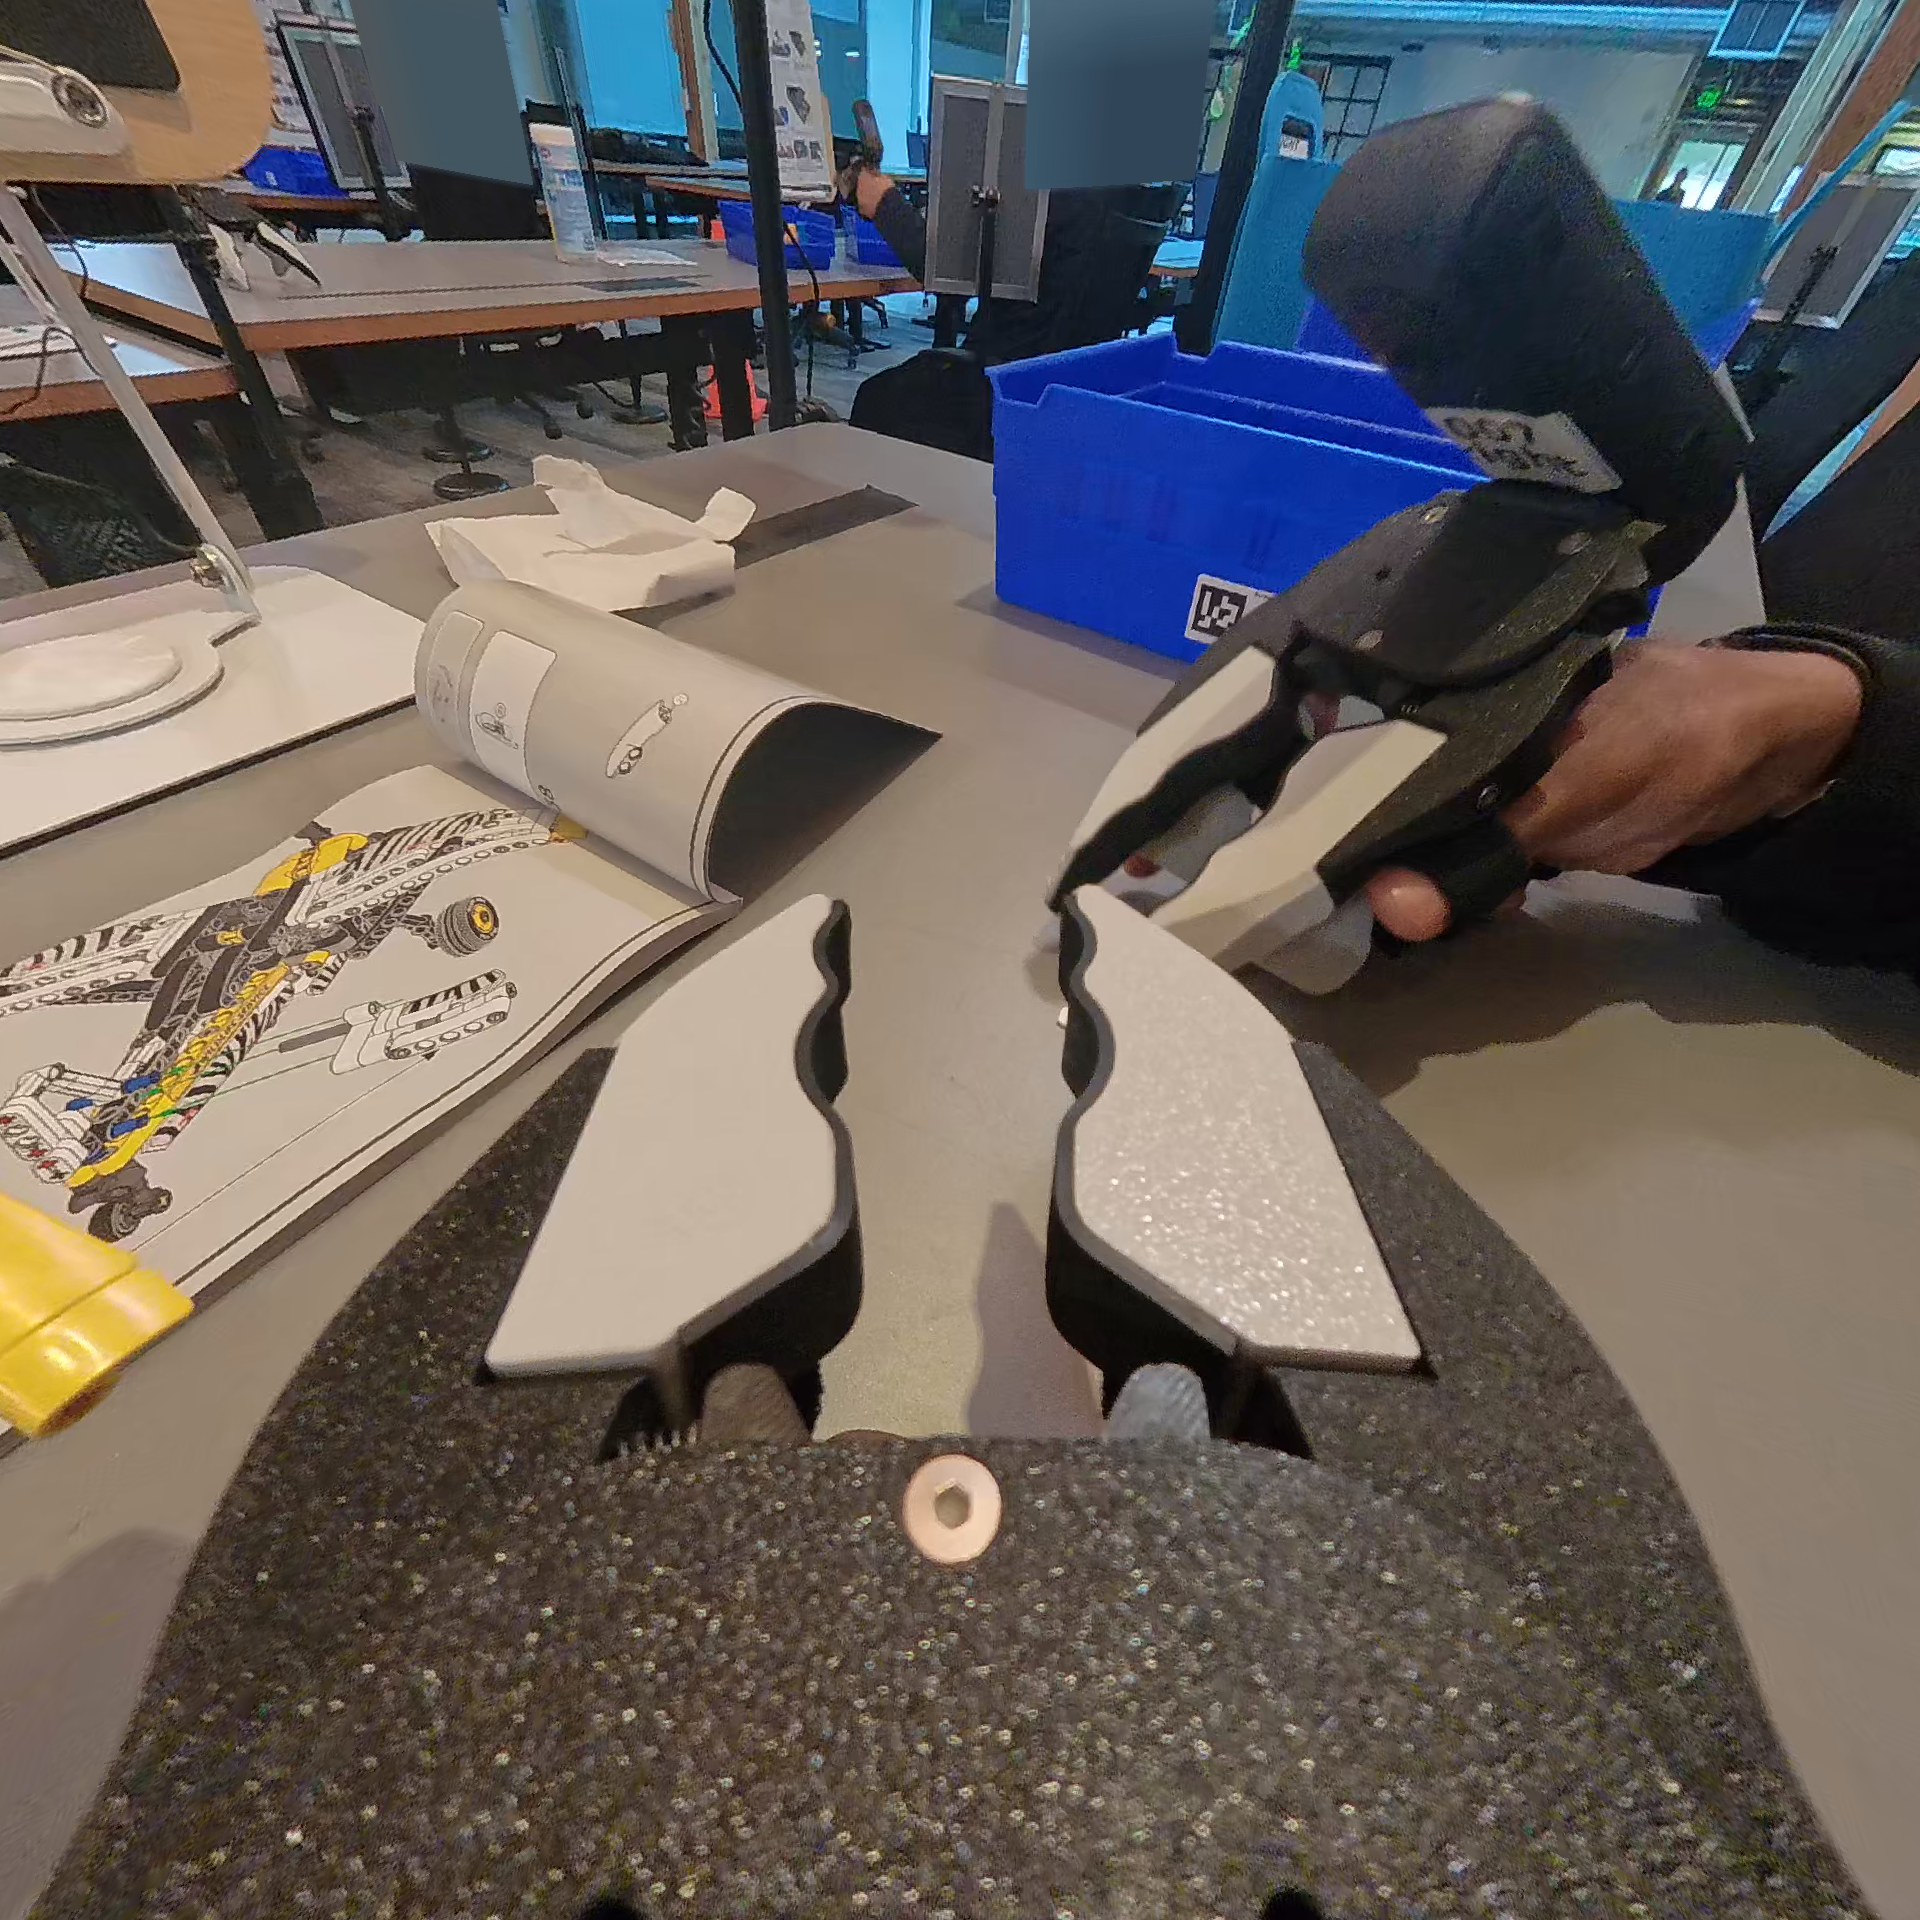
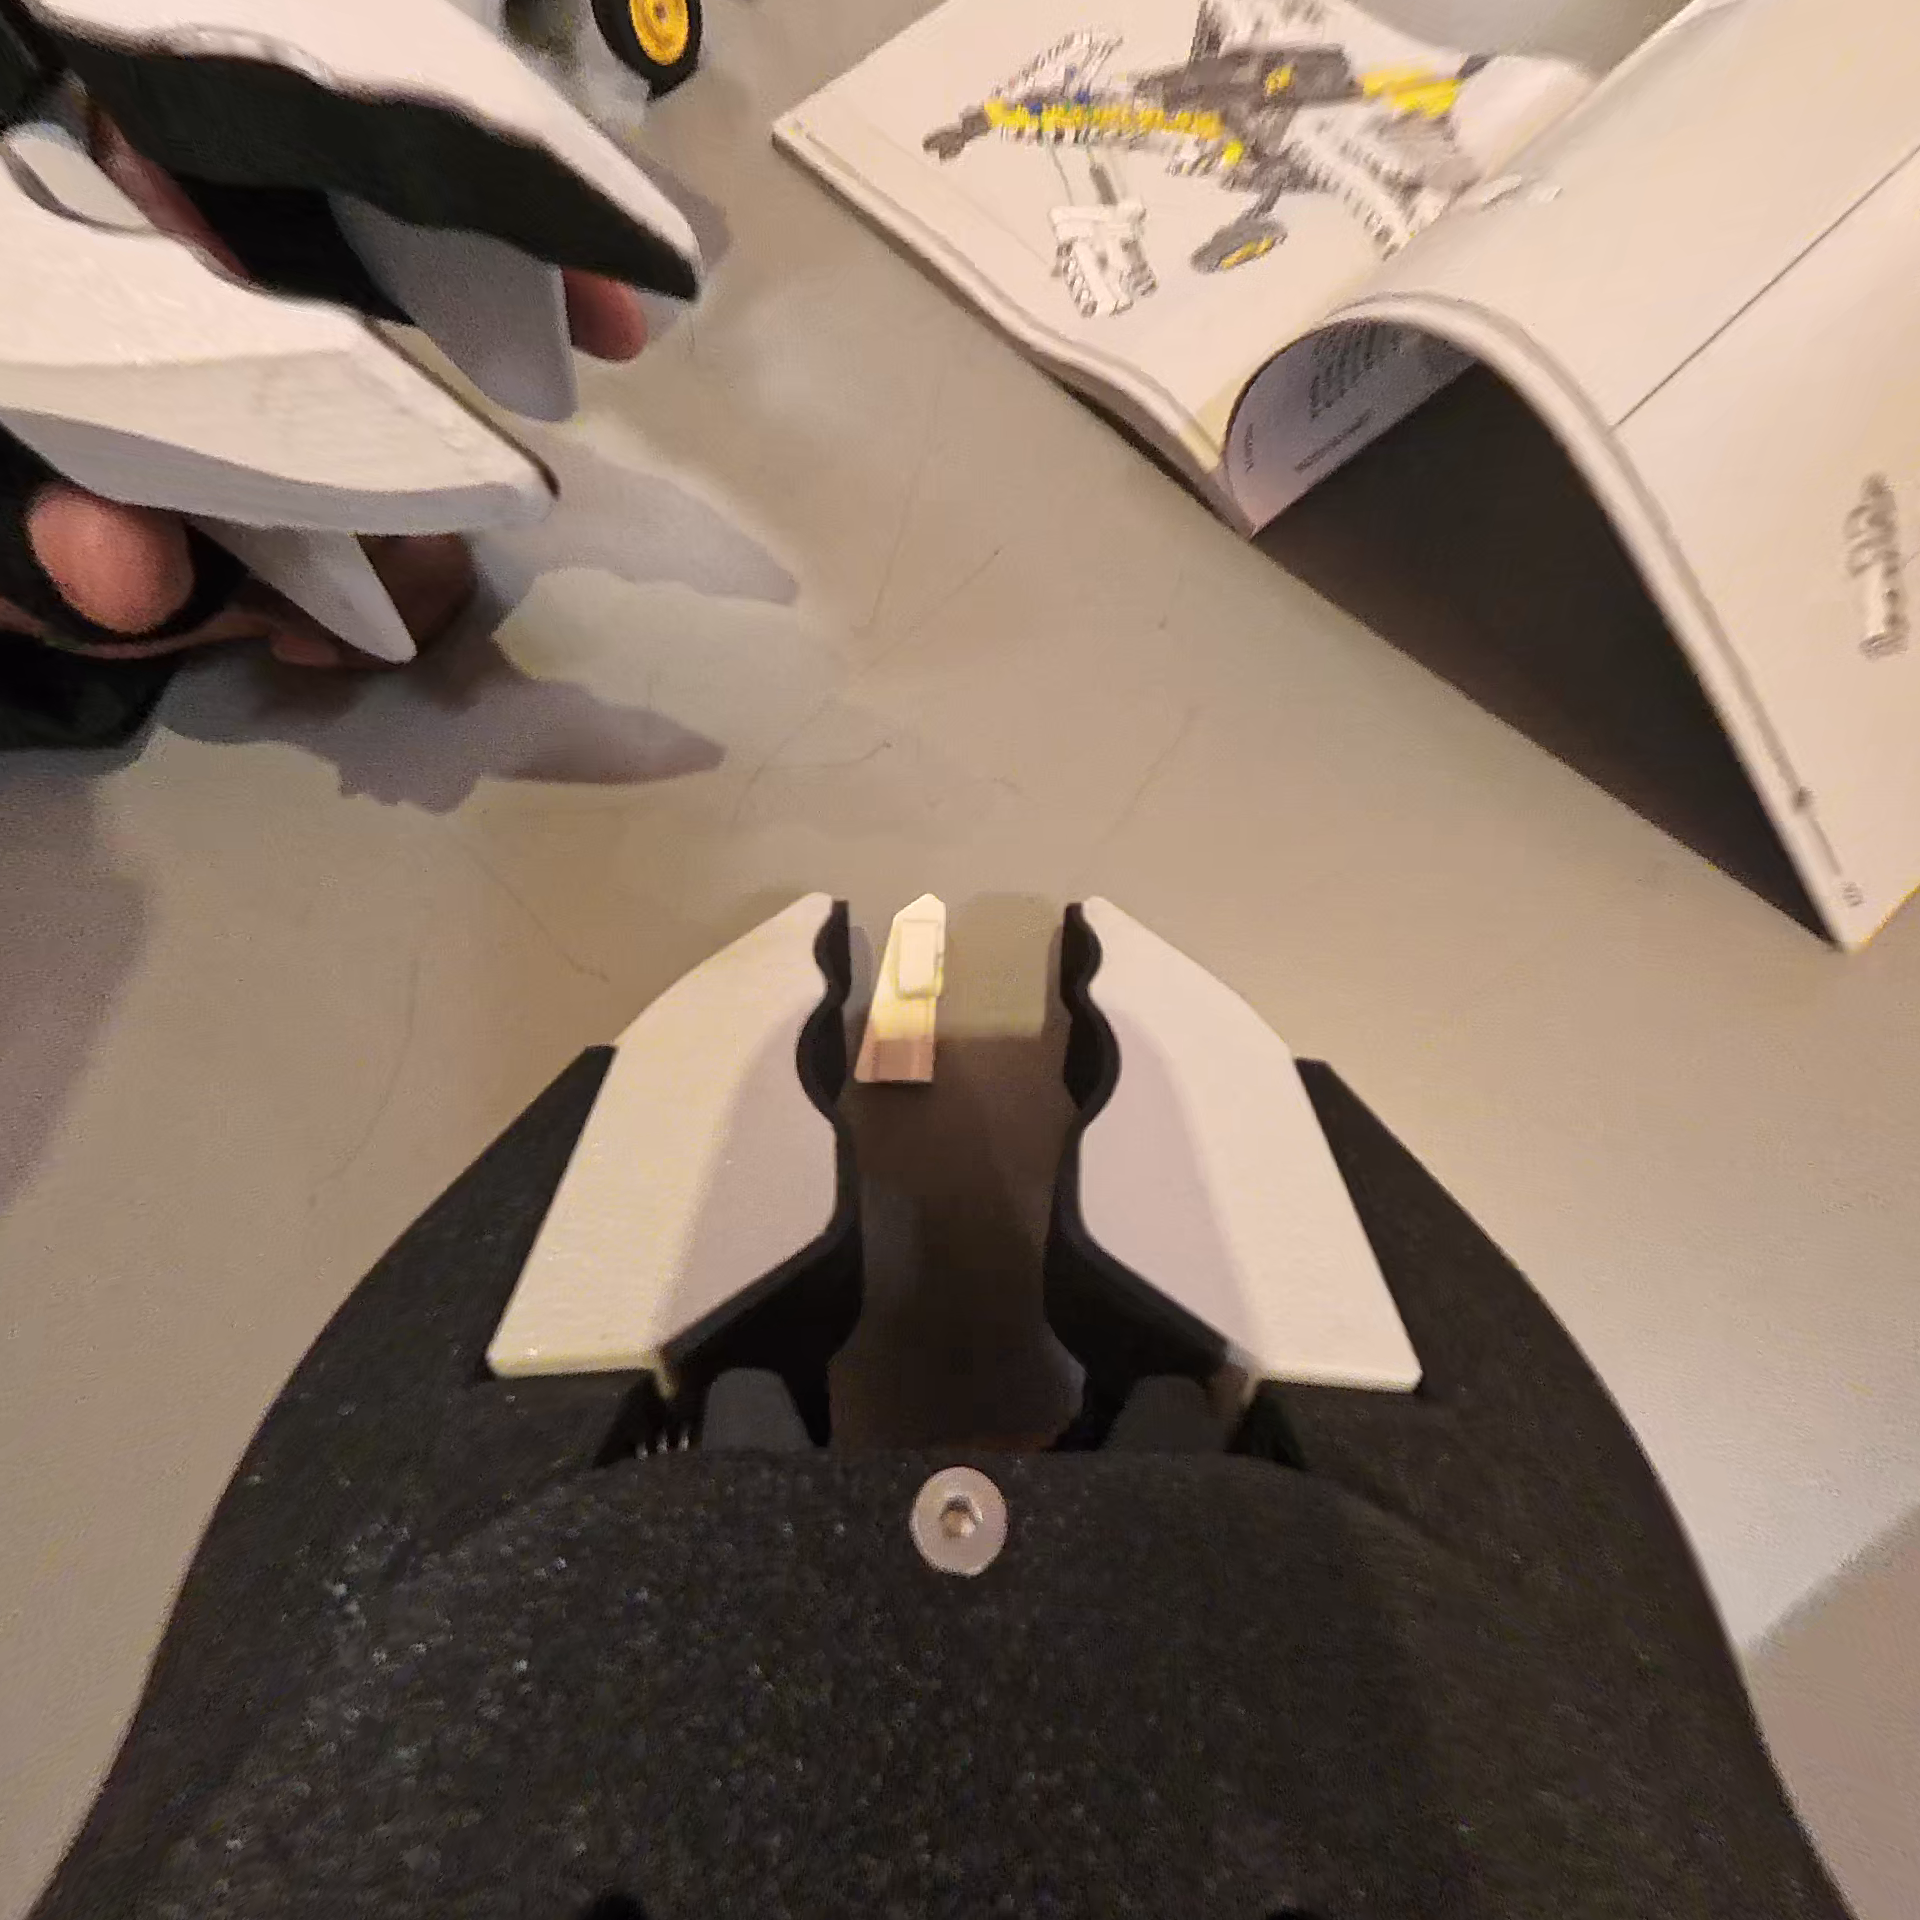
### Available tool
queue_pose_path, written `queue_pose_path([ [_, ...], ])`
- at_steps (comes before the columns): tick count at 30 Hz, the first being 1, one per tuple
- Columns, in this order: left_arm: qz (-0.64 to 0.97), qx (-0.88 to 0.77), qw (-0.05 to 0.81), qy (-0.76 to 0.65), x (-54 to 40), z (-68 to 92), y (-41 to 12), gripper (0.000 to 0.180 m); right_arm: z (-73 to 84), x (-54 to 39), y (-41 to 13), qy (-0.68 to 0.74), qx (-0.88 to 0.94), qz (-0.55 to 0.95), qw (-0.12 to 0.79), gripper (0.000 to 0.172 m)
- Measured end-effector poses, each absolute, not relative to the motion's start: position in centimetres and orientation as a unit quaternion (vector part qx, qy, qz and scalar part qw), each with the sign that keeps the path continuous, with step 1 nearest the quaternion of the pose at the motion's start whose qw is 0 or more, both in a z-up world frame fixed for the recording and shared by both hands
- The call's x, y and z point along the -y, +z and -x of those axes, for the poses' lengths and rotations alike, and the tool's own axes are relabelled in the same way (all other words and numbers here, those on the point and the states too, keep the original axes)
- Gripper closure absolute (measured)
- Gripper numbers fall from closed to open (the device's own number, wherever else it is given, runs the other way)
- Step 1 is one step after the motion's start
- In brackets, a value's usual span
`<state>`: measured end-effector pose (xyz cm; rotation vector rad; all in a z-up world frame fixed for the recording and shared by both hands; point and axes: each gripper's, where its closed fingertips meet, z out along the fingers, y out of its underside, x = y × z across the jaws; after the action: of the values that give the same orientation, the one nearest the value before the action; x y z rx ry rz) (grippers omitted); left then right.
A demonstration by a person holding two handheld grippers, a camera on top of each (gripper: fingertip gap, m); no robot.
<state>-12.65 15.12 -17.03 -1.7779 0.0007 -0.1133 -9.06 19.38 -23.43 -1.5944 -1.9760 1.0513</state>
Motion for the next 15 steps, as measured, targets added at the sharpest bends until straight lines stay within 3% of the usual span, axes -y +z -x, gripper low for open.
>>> queue_pose_path([
  [7, 0.791, 0.019, 0.612, -0.008, -16.7, 13.7, -17.6, 0.140, 11.6, -23.9, -20.0, 0.410, 0.634, 0.564, 0.334, 0.117],
  [15, 0.834, 0.011, 0.542, 0.102, -22.3, 16.7, -19.7, 0.127, 18.1, -27.4, -15.6, 0.410, 0.594, 0.590, 0.362, 0.108],
])
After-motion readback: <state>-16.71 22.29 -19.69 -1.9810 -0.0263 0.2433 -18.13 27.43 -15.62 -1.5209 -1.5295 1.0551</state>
